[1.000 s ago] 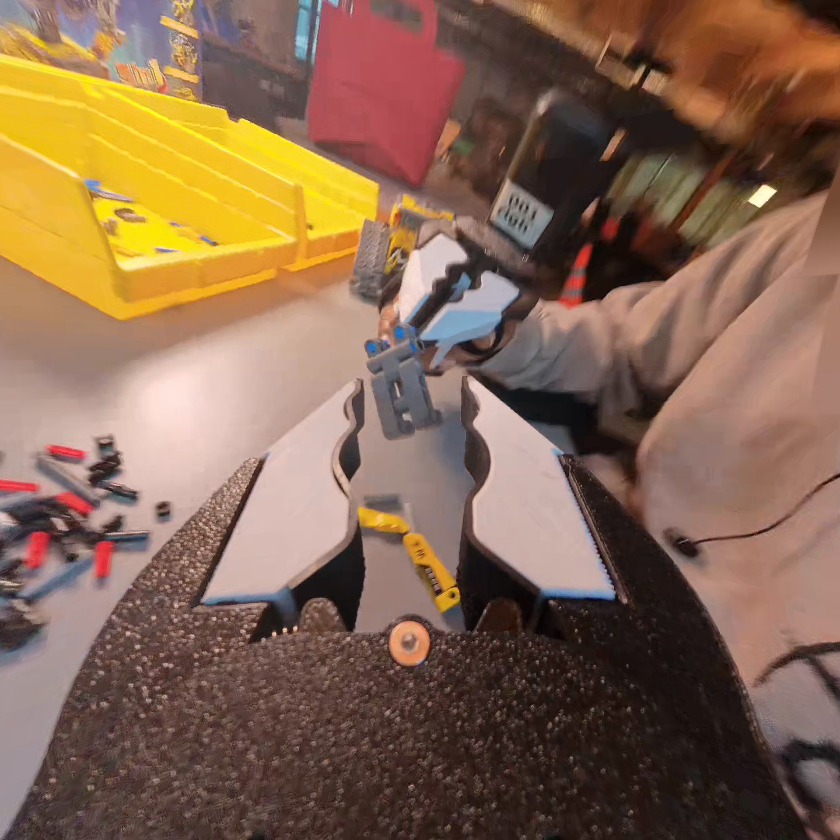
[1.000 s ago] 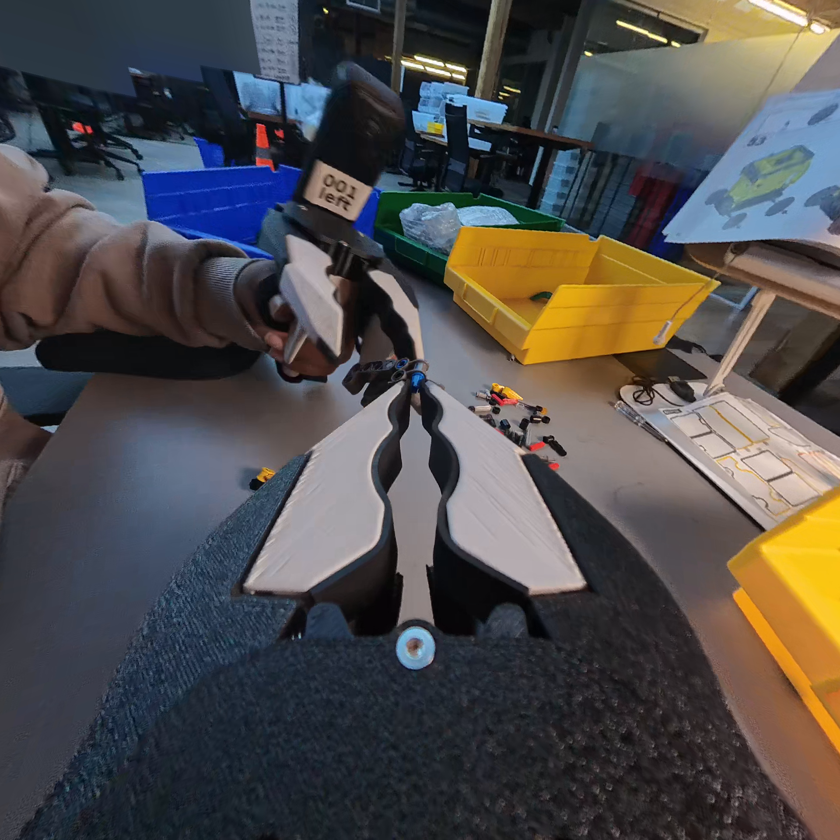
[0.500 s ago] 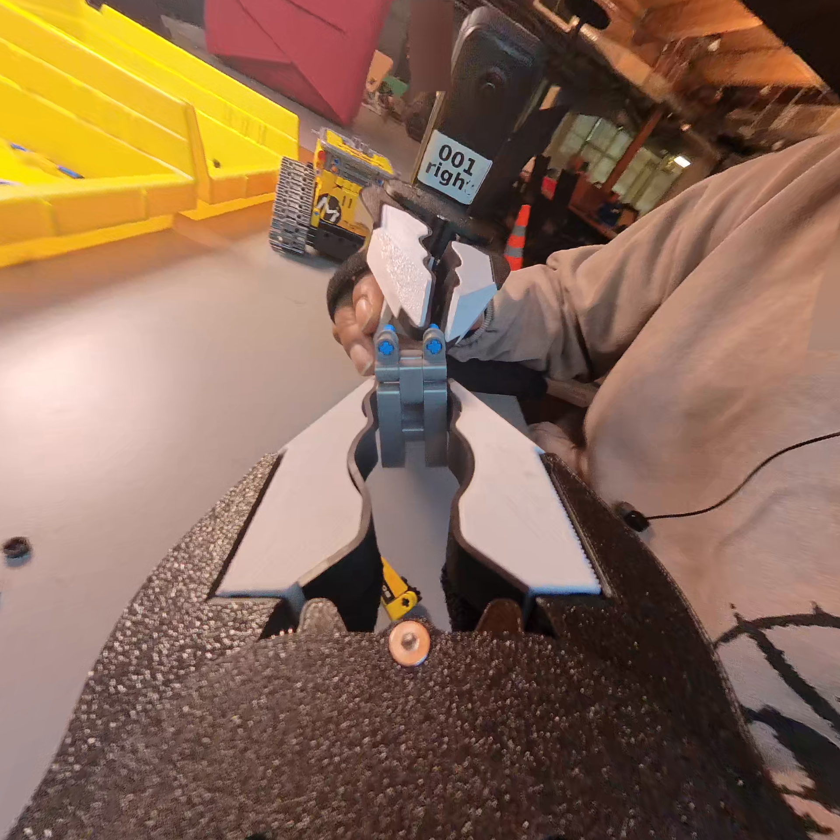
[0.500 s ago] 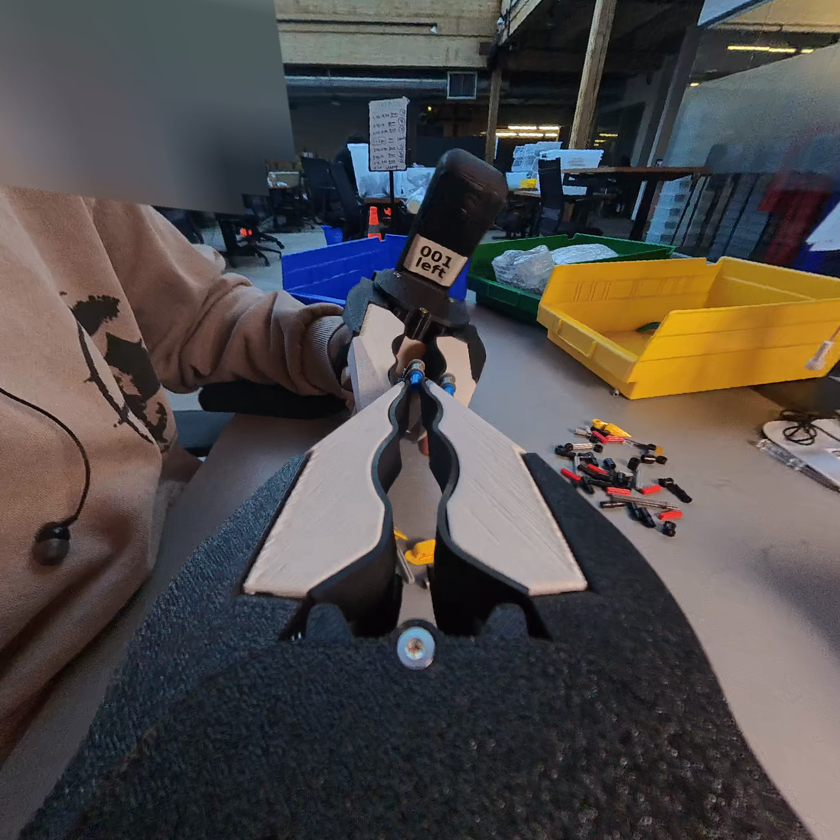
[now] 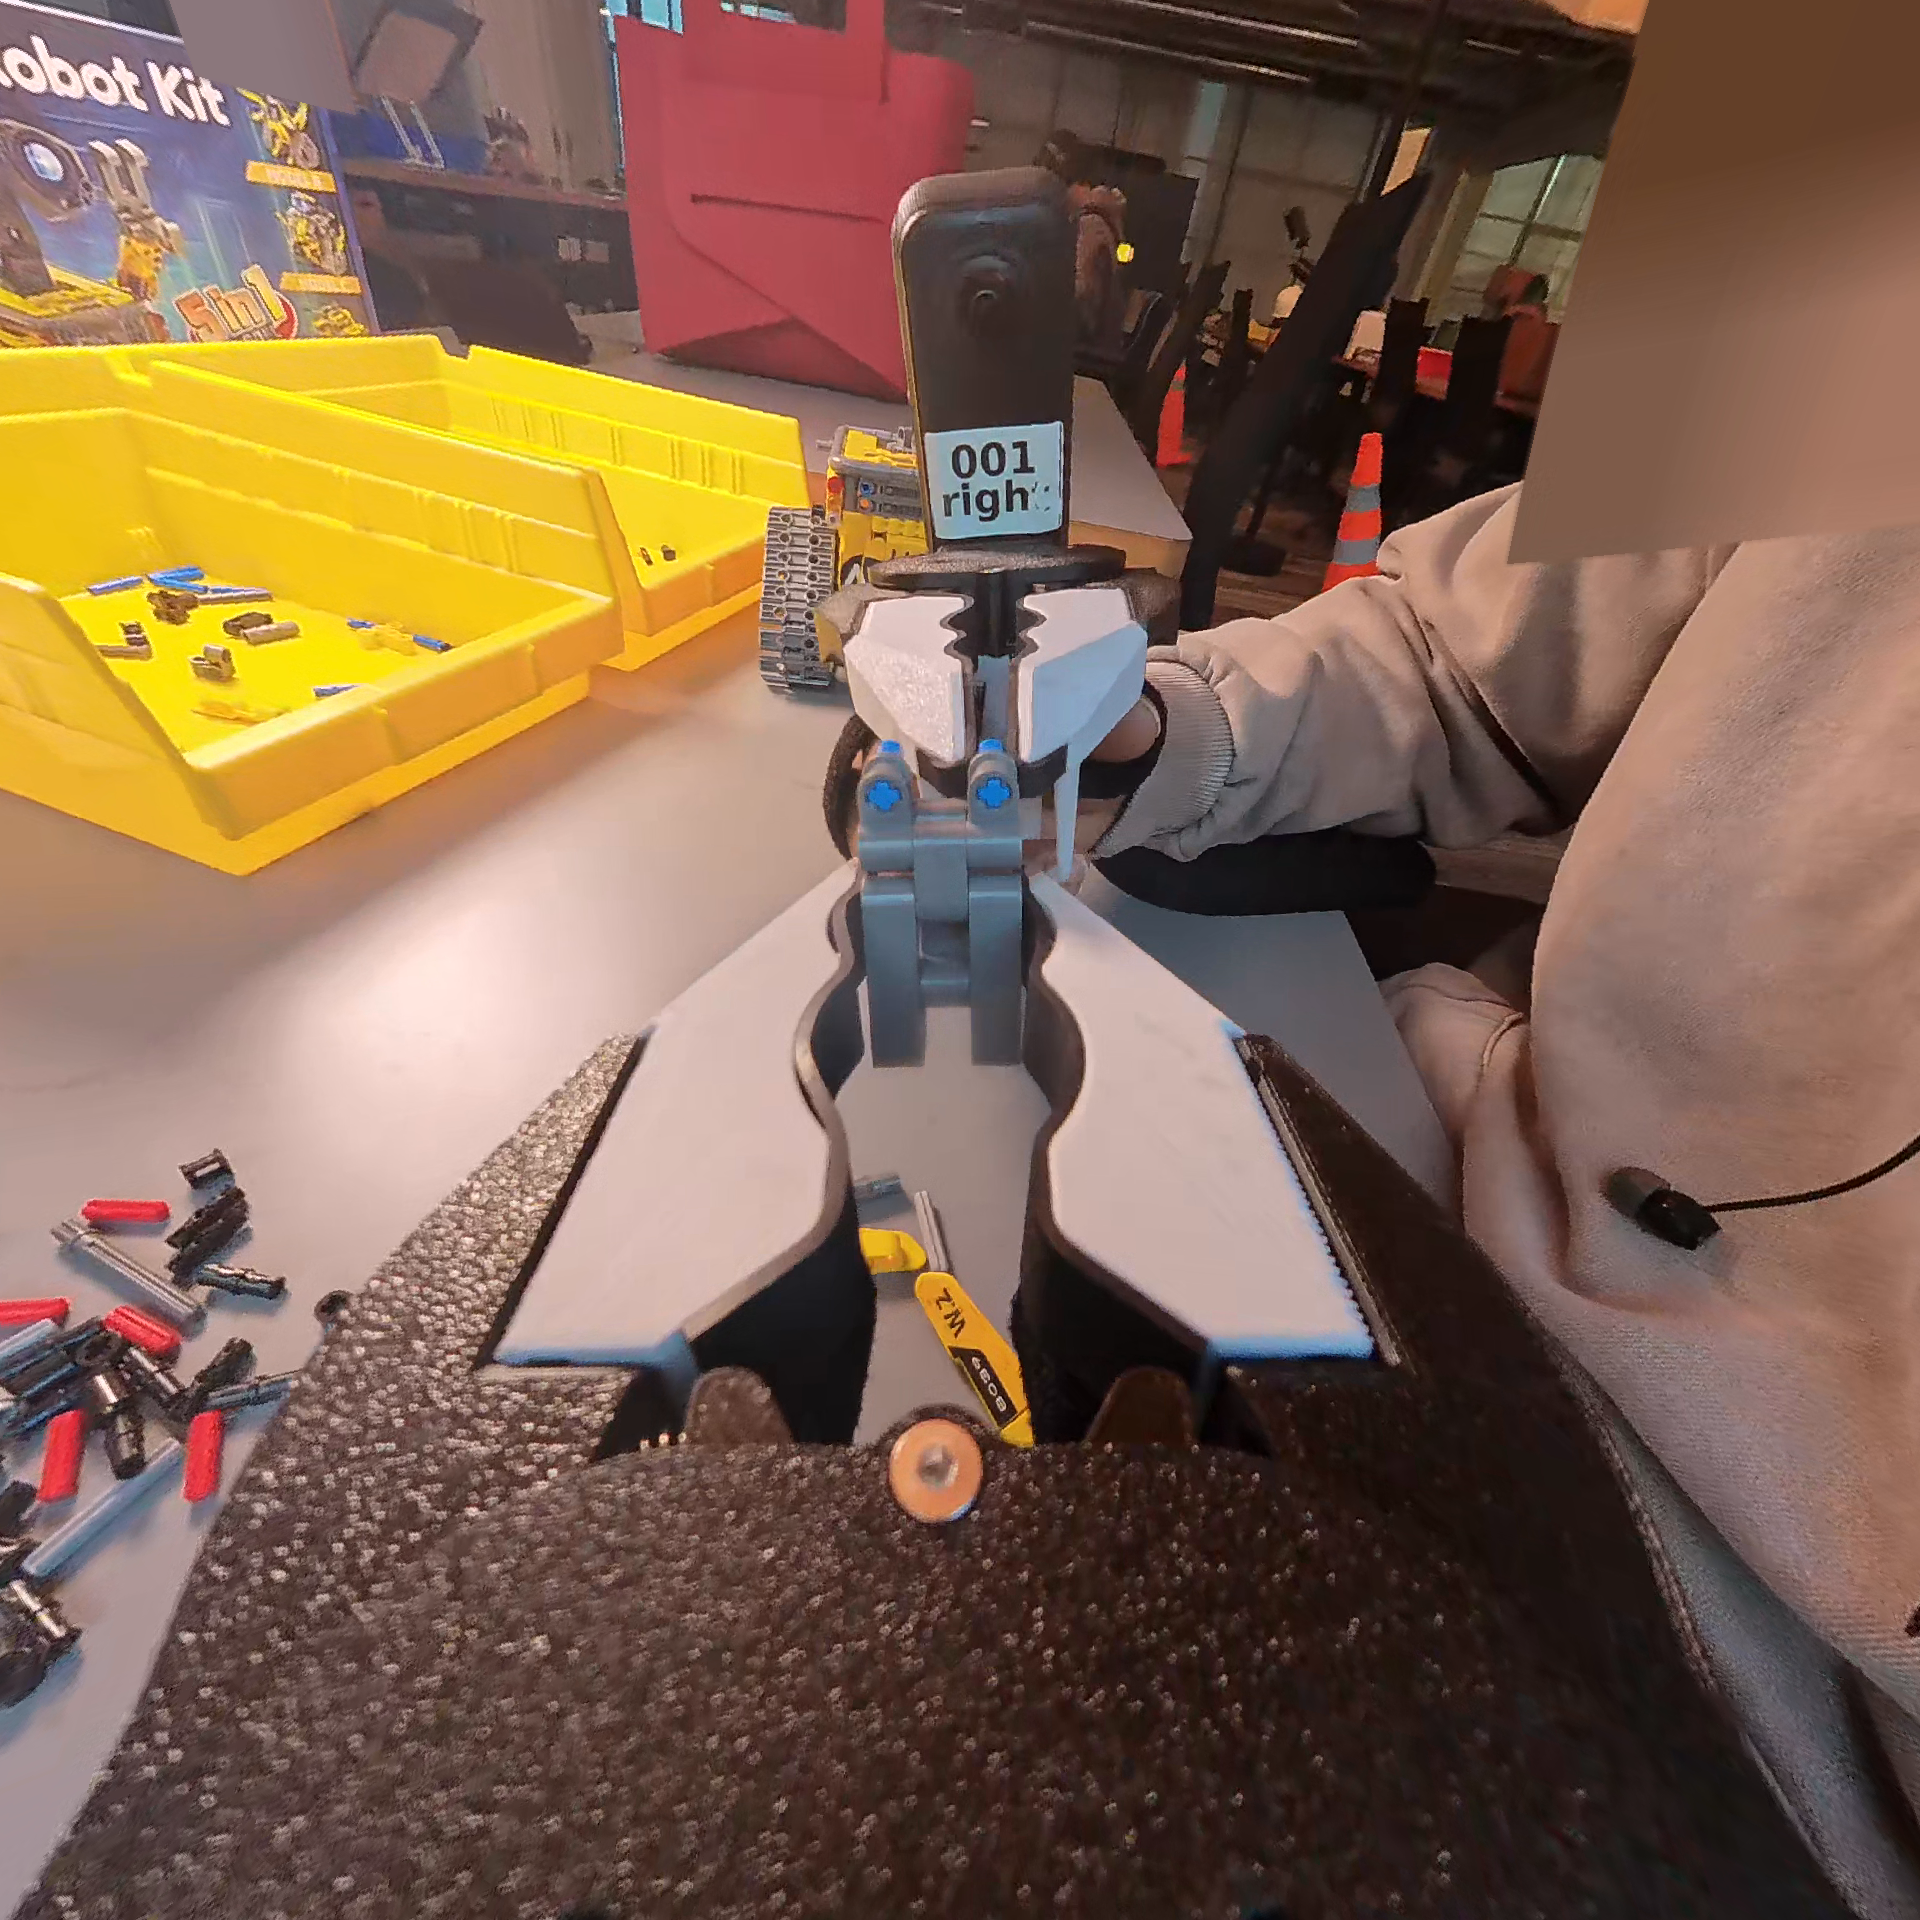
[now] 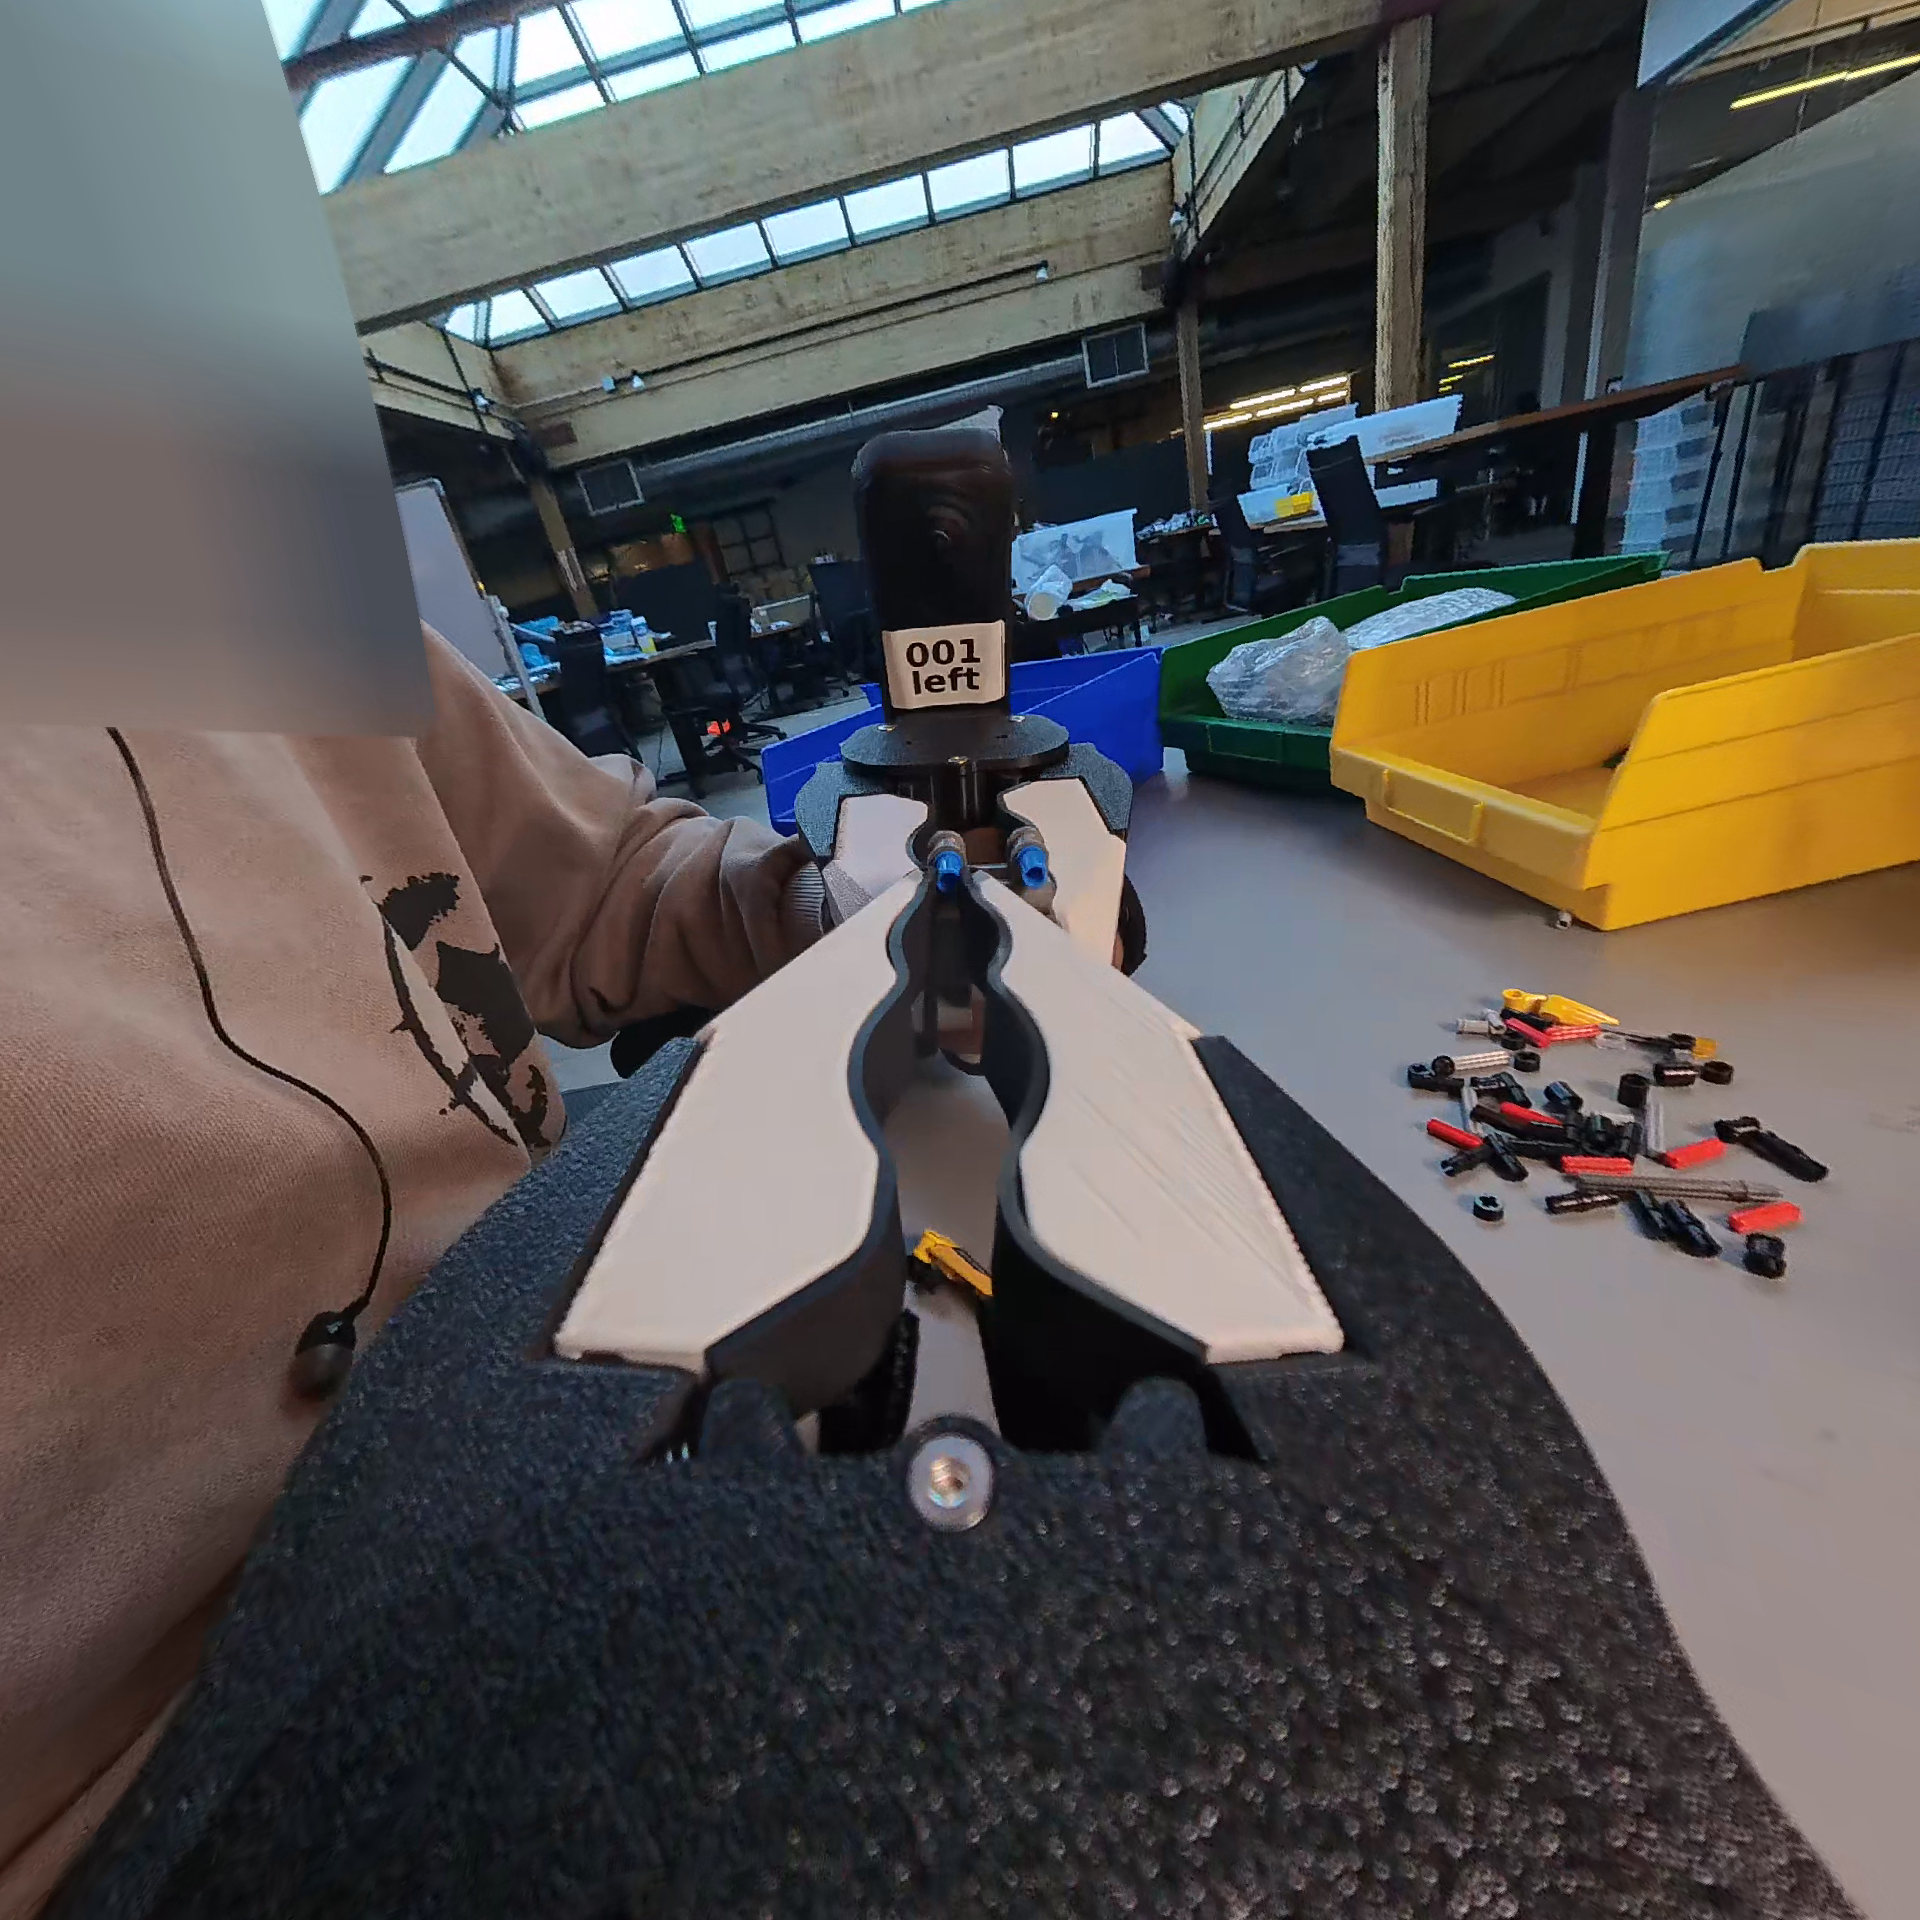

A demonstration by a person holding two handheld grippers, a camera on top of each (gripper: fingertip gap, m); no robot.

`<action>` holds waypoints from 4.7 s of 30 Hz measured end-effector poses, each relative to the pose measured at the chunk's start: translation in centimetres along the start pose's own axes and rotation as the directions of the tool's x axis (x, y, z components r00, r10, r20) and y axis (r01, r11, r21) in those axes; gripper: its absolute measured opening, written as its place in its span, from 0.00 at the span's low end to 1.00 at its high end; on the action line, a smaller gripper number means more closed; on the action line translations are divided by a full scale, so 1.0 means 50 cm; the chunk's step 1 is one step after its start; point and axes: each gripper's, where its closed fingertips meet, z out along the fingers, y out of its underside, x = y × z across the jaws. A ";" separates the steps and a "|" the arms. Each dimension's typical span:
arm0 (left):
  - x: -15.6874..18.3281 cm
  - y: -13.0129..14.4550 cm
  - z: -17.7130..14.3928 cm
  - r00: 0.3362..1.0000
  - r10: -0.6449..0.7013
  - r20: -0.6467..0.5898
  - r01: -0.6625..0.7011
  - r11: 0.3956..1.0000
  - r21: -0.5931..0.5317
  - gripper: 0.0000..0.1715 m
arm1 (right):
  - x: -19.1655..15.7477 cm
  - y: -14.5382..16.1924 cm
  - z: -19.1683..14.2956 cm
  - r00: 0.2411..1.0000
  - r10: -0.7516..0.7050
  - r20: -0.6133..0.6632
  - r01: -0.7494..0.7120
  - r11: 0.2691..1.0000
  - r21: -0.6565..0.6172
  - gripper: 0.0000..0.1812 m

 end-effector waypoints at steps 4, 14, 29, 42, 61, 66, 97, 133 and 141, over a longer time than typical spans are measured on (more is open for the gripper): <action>-0.001 0.003 0.003 1.000 0.005 0.011 -0.005 1.000 -0.010 0.15 | 0.001 0.001 0.000 1.000 -0.003 -0.003 0.003 1.000 0.000 0.02; 0.015 -0.002 -0.008 0.998 -0.038 -0.053 0.038 0.999 -0.007 0.18 | -0.013 0.017 0.000 0.999 -0.007 0.053 0.010 0.998 -0.063 0.01; 0.027 -0.097 -0.044 0.999 -0.014 -0.053 0.024 0.978 0.208 0.15 | -0.036 -0.036 -0.009 0.986 0.069 0.153 -0.081 0.994 0.078 0.00; -0.029 -0.075 -0.084 0.999 -0.032 0.014 0.029 0.982 0.185 0.15 | 0.086 -0.063 -0.095 0.990 -0.009 -0.143 0.021 0.996 0.082 0.01; -0.035 -0.067 -0.076 0.998 -0.046 0.031 0.039 0.982 0.187 0.15 | 0.541 -0.286 -0.776 0.095 -0.291 -0.952 -0.159 0.940 -0.303 0.17; -0.034 -0.065 -0.073 0.999 -0.050 0.012 0.047 0.980 0.193 0.15 | 0.426 -0.324 -0.553 0.374 -0.309 -0.875 0.075 0.950 -0.304 0.17; 0.036 -0.026 -0.034 0.993 0.060 -0.104 -0.052 0.995 0.080 0.15 | -0.002 0.003 0.030 1.000 -0.024 -0.020 0.021 0.990 -0.141 0.01; -0.051 -0.040 -0.060 0.980 -0.191 -0.053 0.198 0.963 0.185 0.15 | 0.476 -0.309 -0.720 0.063 -0.439 -0.896 -0.076 0.893 -0.443 0.12; -0.036 -0.070 -0.070 0.897 -0.354 -0.266 0.420 0.871 0.256 0.15 | 0.209 -0.209 -0.247 0.734 -0.428 -0.528 0.258 0.894 -0.365 0.14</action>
